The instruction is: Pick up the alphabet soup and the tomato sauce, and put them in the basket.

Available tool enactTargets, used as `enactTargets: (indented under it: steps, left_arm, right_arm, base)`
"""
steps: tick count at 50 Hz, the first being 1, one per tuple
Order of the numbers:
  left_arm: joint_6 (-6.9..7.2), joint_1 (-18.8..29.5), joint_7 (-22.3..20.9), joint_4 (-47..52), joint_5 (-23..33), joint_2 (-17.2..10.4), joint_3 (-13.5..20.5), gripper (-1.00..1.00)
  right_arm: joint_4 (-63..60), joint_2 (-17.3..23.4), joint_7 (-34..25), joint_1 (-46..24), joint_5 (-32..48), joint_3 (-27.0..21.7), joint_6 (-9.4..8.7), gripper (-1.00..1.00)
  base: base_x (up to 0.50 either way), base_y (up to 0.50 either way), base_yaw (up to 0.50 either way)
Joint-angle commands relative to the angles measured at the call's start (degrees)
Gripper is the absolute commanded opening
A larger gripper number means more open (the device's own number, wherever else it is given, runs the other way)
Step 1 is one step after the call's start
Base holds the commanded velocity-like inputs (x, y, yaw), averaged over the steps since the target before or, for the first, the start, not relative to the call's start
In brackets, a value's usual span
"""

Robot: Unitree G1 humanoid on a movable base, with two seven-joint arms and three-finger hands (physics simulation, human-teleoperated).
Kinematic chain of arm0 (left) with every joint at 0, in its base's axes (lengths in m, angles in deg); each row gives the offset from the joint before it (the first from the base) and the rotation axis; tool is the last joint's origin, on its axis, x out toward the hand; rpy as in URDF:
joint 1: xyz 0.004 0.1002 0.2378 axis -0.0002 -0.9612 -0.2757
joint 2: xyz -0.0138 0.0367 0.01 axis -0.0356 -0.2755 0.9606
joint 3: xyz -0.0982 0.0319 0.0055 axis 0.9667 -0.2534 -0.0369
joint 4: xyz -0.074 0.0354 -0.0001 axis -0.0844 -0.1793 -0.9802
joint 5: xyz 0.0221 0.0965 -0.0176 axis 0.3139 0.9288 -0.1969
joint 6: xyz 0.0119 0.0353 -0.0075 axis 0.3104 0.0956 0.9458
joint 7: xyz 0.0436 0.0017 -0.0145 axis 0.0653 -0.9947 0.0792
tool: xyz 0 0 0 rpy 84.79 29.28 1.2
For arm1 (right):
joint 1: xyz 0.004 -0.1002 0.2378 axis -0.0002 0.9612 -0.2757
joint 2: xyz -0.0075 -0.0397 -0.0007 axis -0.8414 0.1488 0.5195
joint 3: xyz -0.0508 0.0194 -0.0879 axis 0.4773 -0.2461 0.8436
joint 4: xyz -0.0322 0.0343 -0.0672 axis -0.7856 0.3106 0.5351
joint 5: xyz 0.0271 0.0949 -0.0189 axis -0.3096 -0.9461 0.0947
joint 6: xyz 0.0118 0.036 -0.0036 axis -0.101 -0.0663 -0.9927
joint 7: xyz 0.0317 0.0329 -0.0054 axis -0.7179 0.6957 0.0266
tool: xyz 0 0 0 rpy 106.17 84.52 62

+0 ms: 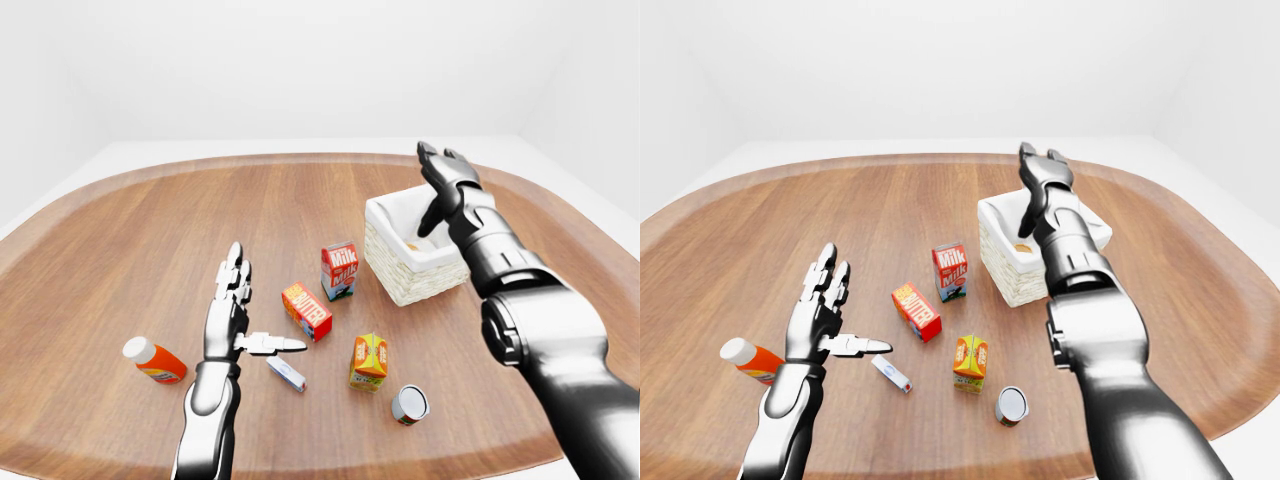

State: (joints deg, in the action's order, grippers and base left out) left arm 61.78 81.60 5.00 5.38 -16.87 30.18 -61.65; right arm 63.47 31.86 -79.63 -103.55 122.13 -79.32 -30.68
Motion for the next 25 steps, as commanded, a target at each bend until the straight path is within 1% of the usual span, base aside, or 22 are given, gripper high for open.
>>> enactTargets:
  steps: [1, 13, 18, 25]
  left_arm:
    - [0.0, 0.2, 0.04, -0.06, -0.38, 0.07, 0.26, 1.0]
    - [0.0, 0.2, 0.03, -0.05, -0.37, 0.06, 0.25, 1.0]
    - [0.0, 0.2, 0.05, -0.05, -0.38, 0.07, 0.26, 1.0]
    - [0.0, 0.2, 0.02, -0.06, -0.38, 0.07, 0.25, 1.0]
  right_arm:
    - [0.45, -0.76, 1.6, -1.44, -3.75, -0.85, 0.0, 1.0]
    - [0.0, -2.09, 3.7, -1.29, -10.91, -2.3, 0.0, 1.0]
    - [0.02, -2.02, 4.03, -1.08, -11.7, -1.52, 0.0, 1.0]
    - [-0.39, -1.74, 4.25, -0.16, -13.55, -1.94, 0.0, 1.0]
  base:
    - [0.0, 0.0, 0.0]
    - [0.0, 0.0, 0.0]
    - [0.0, 0.0, 0.0]
    - [0.0, 0.0, 0.0]
